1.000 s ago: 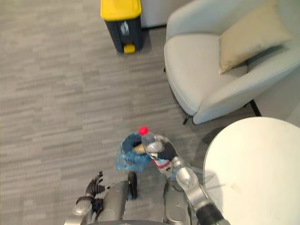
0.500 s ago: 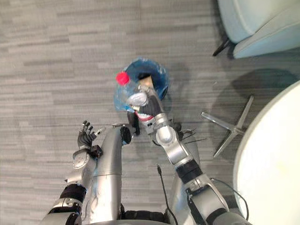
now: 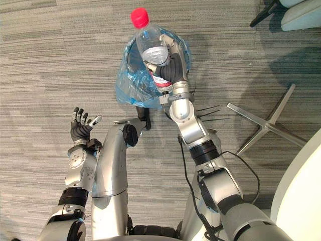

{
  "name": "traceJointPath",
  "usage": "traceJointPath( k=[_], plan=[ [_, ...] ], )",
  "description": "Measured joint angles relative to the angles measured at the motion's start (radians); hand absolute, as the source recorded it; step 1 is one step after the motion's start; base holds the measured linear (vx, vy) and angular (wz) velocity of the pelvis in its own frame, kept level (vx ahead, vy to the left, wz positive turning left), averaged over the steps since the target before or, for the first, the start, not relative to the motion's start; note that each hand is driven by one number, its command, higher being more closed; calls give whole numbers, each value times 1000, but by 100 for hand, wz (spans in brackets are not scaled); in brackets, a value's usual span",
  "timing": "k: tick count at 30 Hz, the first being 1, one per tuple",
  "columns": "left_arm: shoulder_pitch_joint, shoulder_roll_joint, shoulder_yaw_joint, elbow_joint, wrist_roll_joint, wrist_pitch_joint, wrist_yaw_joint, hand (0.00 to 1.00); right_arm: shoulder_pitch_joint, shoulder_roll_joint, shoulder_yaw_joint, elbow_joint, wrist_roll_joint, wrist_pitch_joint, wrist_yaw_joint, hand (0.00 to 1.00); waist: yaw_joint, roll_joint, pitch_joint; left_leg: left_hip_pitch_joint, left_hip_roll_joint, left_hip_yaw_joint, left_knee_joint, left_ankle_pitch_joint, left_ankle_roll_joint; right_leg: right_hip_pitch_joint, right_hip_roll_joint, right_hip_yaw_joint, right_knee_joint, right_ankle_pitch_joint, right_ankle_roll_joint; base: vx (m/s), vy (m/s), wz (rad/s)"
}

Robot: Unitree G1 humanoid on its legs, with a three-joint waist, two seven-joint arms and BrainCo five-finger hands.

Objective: Gather rubbish on tea table into small bin, then transfer packed bag to large trash can.

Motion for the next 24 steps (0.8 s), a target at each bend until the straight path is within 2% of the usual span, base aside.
traceJointPath(
  k=[9,19,24],
  plan=[
    [-3,5,-8,2,18,0,0,0,16,-13,26,14,-18,-1,7,0,0,0,0,1,2,0,-27,13,-6,-4,5,-5,-17,2,-4,-7,1,0],
    [-27,15,-49,27,142,0,5,0,179,-32,114,-62,-304,-4,31,0,-3,0,0,40,18,-11,-79,33,-9,46,27,-33,-84,17,-7,-11,10,-4],
    [-49,14,-55,43,178,-2,21,0,182,-32,159,24,-406,-2,65,0,-4,-1,0,56,21,-7,-116,43,-17,56,40,-33,-121,35,-8,-15,12,-6]
  ],
)
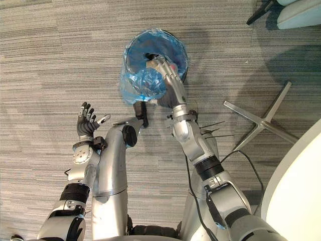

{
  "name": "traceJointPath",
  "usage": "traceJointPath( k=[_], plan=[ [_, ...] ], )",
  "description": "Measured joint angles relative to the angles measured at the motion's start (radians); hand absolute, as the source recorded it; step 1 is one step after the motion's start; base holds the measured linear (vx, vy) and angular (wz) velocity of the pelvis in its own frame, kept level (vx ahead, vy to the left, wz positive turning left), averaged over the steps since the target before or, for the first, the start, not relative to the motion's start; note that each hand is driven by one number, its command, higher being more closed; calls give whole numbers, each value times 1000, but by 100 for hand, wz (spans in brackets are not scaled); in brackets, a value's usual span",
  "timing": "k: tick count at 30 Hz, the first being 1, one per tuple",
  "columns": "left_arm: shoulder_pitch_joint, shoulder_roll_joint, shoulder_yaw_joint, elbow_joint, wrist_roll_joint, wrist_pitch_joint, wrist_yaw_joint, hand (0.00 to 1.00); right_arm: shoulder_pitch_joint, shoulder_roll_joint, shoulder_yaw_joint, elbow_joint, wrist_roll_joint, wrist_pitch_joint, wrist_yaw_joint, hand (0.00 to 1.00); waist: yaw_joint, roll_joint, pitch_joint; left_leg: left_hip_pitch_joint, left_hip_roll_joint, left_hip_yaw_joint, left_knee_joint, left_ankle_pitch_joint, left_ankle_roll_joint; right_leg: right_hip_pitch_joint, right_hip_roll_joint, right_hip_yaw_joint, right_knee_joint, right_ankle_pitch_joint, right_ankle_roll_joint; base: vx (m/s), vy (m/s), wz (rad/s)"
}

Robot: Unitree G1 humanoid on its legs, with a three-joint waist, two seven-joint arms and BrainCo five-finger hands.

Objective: Gather rubbish on tea table into small bin, then transfer packed bag to large trash can.

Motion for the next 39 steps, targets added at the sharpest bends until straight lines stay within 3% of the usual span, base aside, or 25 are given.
traceJointPath(
  k=[5,6,15,21,25,34,37,39],
  plan=[
    [-8,0,-1,4,-2,-4,2,0,-53,18,-4,159,-46,39,6,0,-1,0,0,-11,-1,2,-6,5,4,-14,-1,1,0,0,0,-4,4,1],
    [-18,0,-2,3,-3,-4,2,0,-77,25,-6,205,-64,50,6,100,-1,0,0,-24,-5,2,-10,7,2,-28,-3,1,1,0,0,-24,20,7],
    [-90,6,-39,2,-52,-8,2,0,-180,34,-8,346,-72,87,23,100,-1,0,0,-84,-18,-4,-4,23,3,-94,-19,1,36,-2,0,-37,24,8],
    [-90,2,-38,0,-51,-14,3,0,-169,35,-12,323,-11,86,14,100,-1,0,0,-77,-18,-5,-8,27,6,-85,-18,-1,30,-1,0,-47,34,0],
    [-78,-5,-39,-1,-47,-17,4,0,-121,37,-44,204,35,79,1,100,-1,-1,0,-46,-14,-5,-10,31,11,-49,-16,-5,21,0,-2,-38,31,-2],
    [27,-52,-66,-8,-1,14,0,0,80,76,-49,-68,177,57,3,100,-27,-11,-4,193,-7,5,-134,44,-3,195,8,-28,-120,28,2,-12,4,-5],
    [83,-49,-104,-9,8,25,-2,0,209,104,-47,-178,249,37,20,100,-28,-27,-8,363,-8,24,-217,50,-6,358,16,-36,-210,50,-7,60,-62,-9],
    [163,-54,-122,-11,24,25,-15,0,328,125,-30,-258,324,7,53,100,-35,-56,-36,528,-12,41,-296,52,-8,523,20,-44,-298,59,5,120,-94,-6]
  ],
)
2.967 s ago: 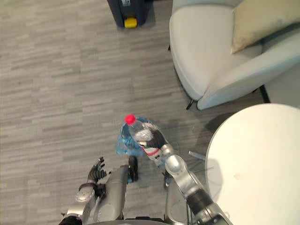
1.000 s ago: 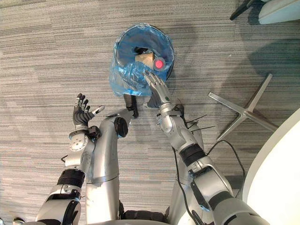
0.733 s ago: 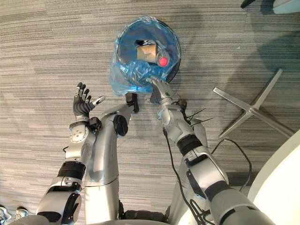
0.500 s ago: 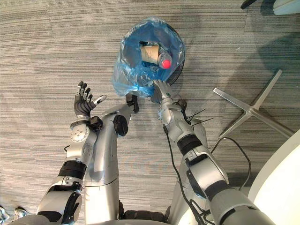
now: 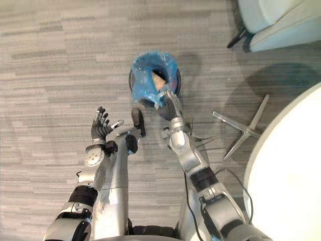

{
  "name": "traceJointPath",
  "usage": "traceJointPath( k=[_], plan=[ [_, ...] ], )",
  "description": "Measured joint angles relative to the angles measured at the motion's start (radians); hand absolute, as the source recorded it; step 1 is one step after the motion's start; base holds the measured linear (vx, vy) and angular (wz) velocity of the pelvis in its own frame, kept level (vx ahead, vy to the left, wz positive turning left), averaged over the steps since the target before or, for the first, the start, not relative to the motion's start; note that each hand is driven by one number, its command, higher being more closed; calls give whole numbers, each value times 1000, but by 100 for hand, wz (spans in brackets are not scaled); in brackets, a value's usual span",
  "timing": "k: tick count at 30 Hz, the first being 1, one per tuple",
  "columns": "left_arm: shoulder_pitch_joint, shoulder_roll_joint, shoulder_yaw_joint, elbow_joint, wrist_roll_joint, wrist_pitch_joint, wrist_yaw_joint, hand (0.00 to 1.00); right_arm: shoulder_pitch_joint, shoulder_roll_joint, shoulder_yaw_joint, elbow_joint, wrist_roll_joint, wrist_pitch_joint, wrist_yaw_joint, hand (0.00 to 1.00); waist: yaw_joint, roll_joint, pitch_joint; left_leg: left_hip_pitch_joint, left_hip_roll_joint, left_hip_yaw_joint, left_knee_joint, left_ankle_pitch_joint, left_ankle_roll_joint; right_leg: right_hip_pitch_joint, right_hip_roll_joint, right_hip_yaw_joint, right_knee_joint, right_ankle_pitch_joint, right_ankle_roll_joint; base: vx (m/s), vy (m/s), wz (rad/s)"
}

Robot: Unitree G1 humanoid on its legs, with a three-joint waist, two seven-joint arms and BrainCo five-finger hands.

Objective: Gather rubbish on tea table into small bin, then transfer packed bag to large trash can.

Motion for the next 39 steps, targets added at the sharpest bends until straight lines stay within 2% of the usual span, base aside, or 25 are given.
traceJointPath(
  k=[1,4,7,10,15,18,21,28,31,33,35,36,37,38,39],
  plan=[
    [48,-2,-2,0,7,0,-10,0,60,-1,14,-42,24,-14,20,100,-9,-19,-37,63,-2,2,-34,0,0,69,4,-9,-46,5,5,137,-63,0],
    [130,-2,-16,2,17,1,-31,0,157,-3,38,-120,68,-41,64,100,-18,-46,-110,183,-1,10,-107,0,-1,204,23,-21,-157,24,16,161,-19,-4],
    [203,1,-50,3,38,2,-54,0,233,-4,84,-159,98,-74,129,100,-16,-61,-201,331,-1,45,-212,4,-8,357,34,-32,-305,58,38,242,44,-22],
    [244,51,-118,8,64,1,-78,0,262,-24,132,-138,136,-94,200,100,-20,-59,-279,442,-22,69,-333,26,-24,452,48,-14,-440,108,39,184,37,-23],
    [265,89,-147,-2,116,1,-100,0,247,-80,131,-69,184,-94,269,100,-28,-57,-333,595,-49,100,-505,89,-20,599,65,0,-622,189,41,167,23,-16],
    [298,101,-151,-74,136,0,-115,0,240,-101,131,-66,209,-94,291,100,-47,-54,-365,675,-64,106,-576,107,-22,668,68,6,-684,208,44,105,24,-10],
    [312,111,-157,-148,144,-4,-118,0,220,-121,132,-72,241,-94,304,100,-47,-50,-391,727,-71,114,-614,113,-25,711,70,20,-714,214,44,56,24,-13],
    [323,130,-158,-209,155,-5,-120,0,193,-158,137,-75,271,-94,325,100,-47,-36,-422,797,-84,114,-707,160,-25,736,77,32,-731,224,46,-25,8,-3],
    [336,142,-158,-234,173,-6,-119,0,164,-160,141,-75,271,-94,325,100,-42,-32,-426,800,-86,147,-725,168,-27,711,87,77,-741,248,44,-73,42,-38],
    [344,156,-155,-267,174,-7,-119,0,118,-157,142,-75,272,-94,324,100,-42,-31,-425,761,-80,181,-699,165,-24,666,92,121,-748,281,45,-106,39,-66],
    [313,173,-146,-315,173,-10,-118,0,49,-154,135,-77,272,-94,318,100,-46,-31,-412,614,-60,170,-527,103,3,568,87,145,-711,325,49,-126,23,-47],
    [302,170,-142,-321,173,-10,-118,0,38,-162,136,-77,272,-94,317,100,-43,-28,-400,597,-55,158,-490,87,8,551,89,154,-685,330,55,-170,56,-40],
    [277,164,-135,-327,173,-10,-117,0,26,-181,137,-77,271,-93,315,100,-43,-9,-375,581,-42,148,-441,69,21,538,100,167,-660,356,85,-209,68,-29],
    [269,161,-127,-331,173,-15,-117,0,24,-188,133,-77,271,-94,304,100,-44,8,-363,574,-22,150,-445,58,37,529,100,163,-580,313,82,-248,74,8],
    [251,160,-111,-332,173,-25,-115,0,34,-186,117,-77,271,-94,294,100,-48,6,-361,576,-33,128,-432,55,47,483,85,158,-285,167,20,-170,41,37]
  ],
)
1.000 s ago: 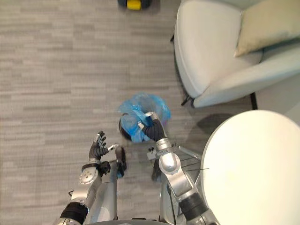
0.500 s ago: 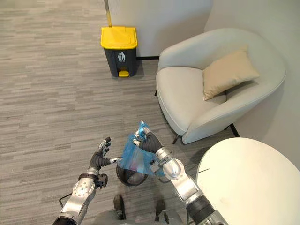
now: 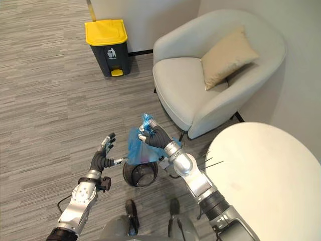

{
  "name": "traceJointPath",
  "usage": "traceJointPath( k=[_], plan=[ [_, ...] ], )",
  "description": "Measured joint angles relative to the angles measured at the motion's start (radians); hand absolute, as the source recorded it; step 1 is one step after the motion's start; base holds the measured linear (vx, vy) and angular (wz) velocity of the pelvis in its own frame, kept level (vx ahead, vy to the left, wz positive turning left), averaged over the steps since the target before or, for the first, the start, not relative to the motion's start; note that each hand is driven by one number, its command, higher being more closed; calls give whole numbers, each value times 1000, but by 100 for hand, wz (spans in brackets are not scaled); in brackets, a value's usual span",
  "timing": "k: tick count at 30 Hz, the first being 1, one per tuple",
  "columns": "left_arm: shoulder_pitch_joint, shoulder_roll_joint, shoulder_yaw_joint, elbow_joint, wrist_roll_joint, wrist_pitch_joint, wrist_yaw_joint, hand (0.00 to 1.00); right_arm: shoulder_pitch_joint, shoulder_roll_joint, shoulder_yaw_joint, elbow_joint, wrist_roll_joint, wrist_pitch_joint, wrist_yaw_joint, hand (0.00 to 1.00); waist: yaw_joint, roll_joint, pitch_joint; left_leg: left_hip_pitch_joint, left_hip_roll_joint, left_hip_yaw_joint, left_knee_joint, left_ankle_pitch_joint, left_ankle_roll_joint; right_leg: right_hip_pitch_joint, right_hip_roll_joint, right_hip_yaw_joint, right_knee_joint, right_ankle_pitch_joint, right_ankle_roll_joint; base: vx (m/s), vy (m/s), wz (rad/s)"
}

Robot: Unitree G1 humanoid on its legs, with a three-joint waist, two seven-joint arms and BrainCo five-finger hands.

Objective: Gather rubbish on tea table into small bin, then transfer packed bag to large trash can.

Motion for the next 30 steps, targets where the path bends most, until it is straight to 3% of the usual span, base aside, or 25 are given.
traceJointPath(
  k=[2,3,4,6,7,8,10,11,12,13,14,15,16,18,19,20,23,30],
  plan=[
    [17,1,29,-29,0,-4,3,0,2,6,-22,0,0,-2,-13,100,10,-10,0,-6,-27,-37,12,2,5,58,-2,1,195,-99,48,-113,10,64],
    [31,1,41,-38,0,-4,4,0,2,13,-30,0,0,-2,-20,100,22,-14,0,-9,-36,-39,13,5,8,91,-1,1,190,-116,50,-146,-9,52],
    [50,1,54,-51,-1,-4,4,0,1,17,-42,-2,0,-2,-26,100,40,-18,0,-19,-50,-40,13,14,15,143,1,-1,138,-149,42,-157,-34,25],
    [98,-10,90,-106,-2,-4,5,0,-20,12,-72,-6,0,-3,-41,100,82,-16,-6,-101,-66,-65,-5,84,15,215,20,-3,-132,-238,11,-220,-69,30],
    [98,-15,94,-111,-4,-4,4,0,-20,7,-85,-8,0,-3,-42,100,86,-6,-3,-119,-64,-77,-18,106,13,213,31,-7,-157,-248,13,-187,-63,69],
    [103,-21,90,-120,-14,-2,2,0,-13,-3,-104,-3,0,2,-44,100,80,22,11,-127,-61,-127,-80,181,-5,197,59,-42,-157,-234,3,-183,-72,88],
    [113,-18,72,-146,-23,3,-1,0,-3,-25,-112,2,0,14,-43,100,75,29,12,-124,-60,-178,-150,249,-39,162,84,-81,-109,-246,-17,-301,-155,93],
    [111,-14,52,-177,-22,3,-3,0,-1,-43,-134,2,1,20,-43,100,67,38,13,-122,-55,-205,-195,247,-79,154,101,-111,-93,-243,-39,-284,-148,84],
    [98,-9,35,-176,-22,3,-3,0,-1,-50,-147,1,4,21,-44,100,57,38,14,-128,-55,-197,-200,189,-103,153,92,-136,-98,-231,-47,-318,-114,119],
    [57,17,-3,-173,-21,2,-15,0,-3,-60,-179,0,9,21,-43,100,46,0,25,-166,-65,-134,-65,92,-53,141,34,-178,-103,-209,-66,-216,-70,97],
    [42,30,-28,-169,-21,1,-26,0,-3,-63,-188,-6,12,22,-43,100,36,-7,27,-170,-62,-108,61,58,-3,144,8,-194,-110,-189,-65,-205,-68,77],
    [39,37,-38,-169,-19,1,-30,0,-3,-69,-186,-14,20,22,-40,100,29,-7,26,-162,-55,-103,121,40,7,144,0,-197,-117,-178,-66,-177,-24,28],
    [24,41,-51,-158,-19,-4,-48,0,3,-83,-182,-48,40,21,-35,100,21,7,18,-109,-10,-93,215,-7,-6,145,-4,-198,-146,-146,-65,-157,-3,8],
    [-13,41,-65,-117,-15,-11,-48,0,6,-89,-185,-81,51,20,-34,100,2,25,7,-8,19,-94,185,-72,-40,145,-3,-207,-176,-120,-58,-154,75,22],
    [-58,40,-89,-69,1,-12,-56,0,6,-96,-195,-102,56,19,-32,100,-22,42,-3,92,24,-94,4,-62,-101,145,-1,-228,-207,-96,-41,-140,123,46],
    [-73,40,-97,-56,1,-12,-62,0,6,-97,-204,-107,57,19,-31,100,-31,45,-5,117,21,-94,-57,-39,-129,145,-1,-237,-219,-85,-36,-100,104,45],
    [-101,42,-137,-6,27,-9,-68,0,6,-68,-219,-108,75,19,-22,100,-26,35,-20,163,-9,-94,-209,58,-110,168,-1,-245,-315,-13,-19,-89,110,10],
    [-90,32,-161,36,139,25,-65,0,-37,-23,-131,-180,117,19,8,100,-24,12,-58,226,-33,-63,-251,85,-85,236,0,-203,-417,63,4,-41,83,-14]
  ],
)
